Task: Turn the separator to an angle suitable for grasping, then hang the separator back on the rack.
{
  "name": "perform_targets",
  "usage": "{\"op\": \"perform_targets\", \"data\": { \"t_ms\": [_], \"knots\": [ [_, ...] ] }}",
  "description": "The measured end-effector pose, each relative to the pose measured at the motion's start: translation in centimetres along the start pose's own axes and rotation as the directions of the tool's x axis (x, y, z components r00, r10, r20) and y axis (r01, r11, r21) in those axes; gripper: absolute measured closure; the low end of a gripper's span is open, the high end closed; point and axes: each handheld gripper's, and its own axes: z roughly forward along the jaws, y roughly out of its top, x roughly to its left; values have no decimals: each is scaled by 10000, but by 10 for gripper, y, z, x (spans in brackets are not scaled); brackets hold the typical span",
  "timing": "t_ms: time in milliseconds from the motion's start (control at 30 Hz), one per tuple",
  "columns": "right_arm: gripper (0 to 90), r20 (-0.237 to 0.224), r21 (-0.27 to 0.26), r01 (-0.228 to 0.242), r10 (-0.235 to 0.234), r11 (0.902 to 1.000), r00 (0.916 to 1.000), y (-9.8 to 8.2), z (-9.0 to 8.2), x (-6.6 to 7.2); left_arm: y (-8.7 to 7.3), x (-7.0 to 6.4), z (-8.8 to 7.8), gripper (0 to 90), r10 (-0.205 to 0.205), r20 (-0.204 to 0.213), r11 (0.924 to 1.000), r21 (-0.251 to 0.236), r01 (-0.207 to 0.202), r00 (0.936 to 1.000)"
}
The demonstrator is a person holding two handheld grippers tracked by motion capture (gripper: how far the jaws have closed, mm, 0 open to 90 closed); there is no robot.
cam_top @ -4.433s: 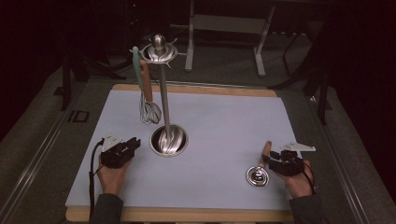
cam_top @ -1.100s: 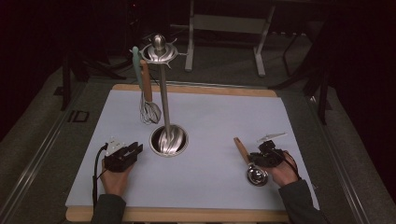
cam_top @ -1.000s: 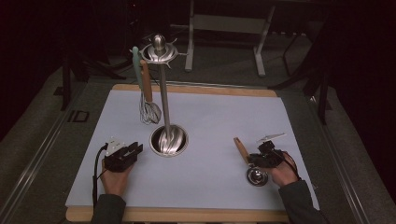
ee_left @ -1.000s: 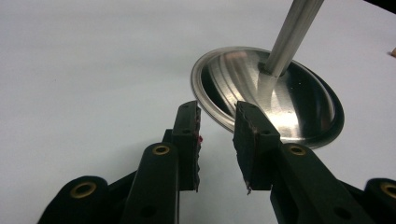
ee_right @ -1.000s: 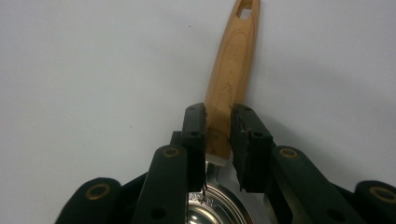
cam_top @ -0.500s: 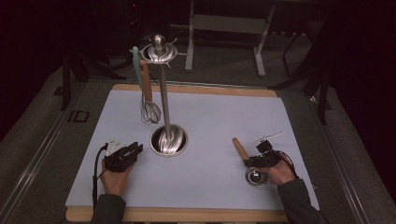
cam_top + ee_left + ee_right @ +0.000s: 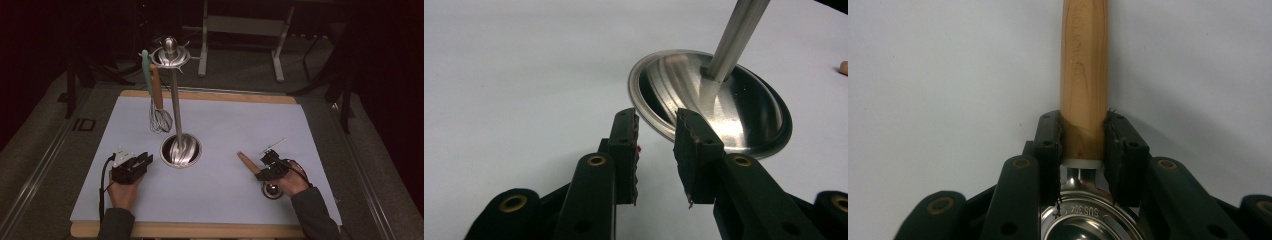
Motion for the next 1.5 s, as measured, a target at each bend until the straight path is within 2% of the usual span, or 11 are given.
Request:
{"op": "perform_targets", "data": {
  "t_ms": [133, 467, 633, 1133, 1367, 1500],
  "knots": [
    [712, 236, -35, 273, -272, 9996, 9994, 2, -2, 6, 0, 0, 0, 710, -5, 2, 10000, 0, 5, 10000],
    [713, 231, -891, 166, -146, 9959, 9996, 7, -14, 8, 0, 0, 0, 710, -8, 3, 10000, -1, 8, 10000],
    [713, 416, -1355, 121, -65, 9907, 9991, 7, -20, 7, 0, 0, 0, 710, -35, 6, 10000, 12, 35, 10000],
    [713, 261, -1855, 29, 20, 9826, 9997, 6, -25, 5, 0, 0, 0, 708, -37, 4, 10000, 21, 37, 10000],
    [713, 278, -2421, 33, 36, 9702, 9996, 7, -30, 6, 0, 0, 0, 707, -37, 4, 10000, 26, 37, 10000],
    [713, 227, -2480, 148, -95, 9687, 9997, 8, -31, 8, 0, 0, 0, 706, -21, -6, 10000, 10, 21, 10000]
  ]
}}
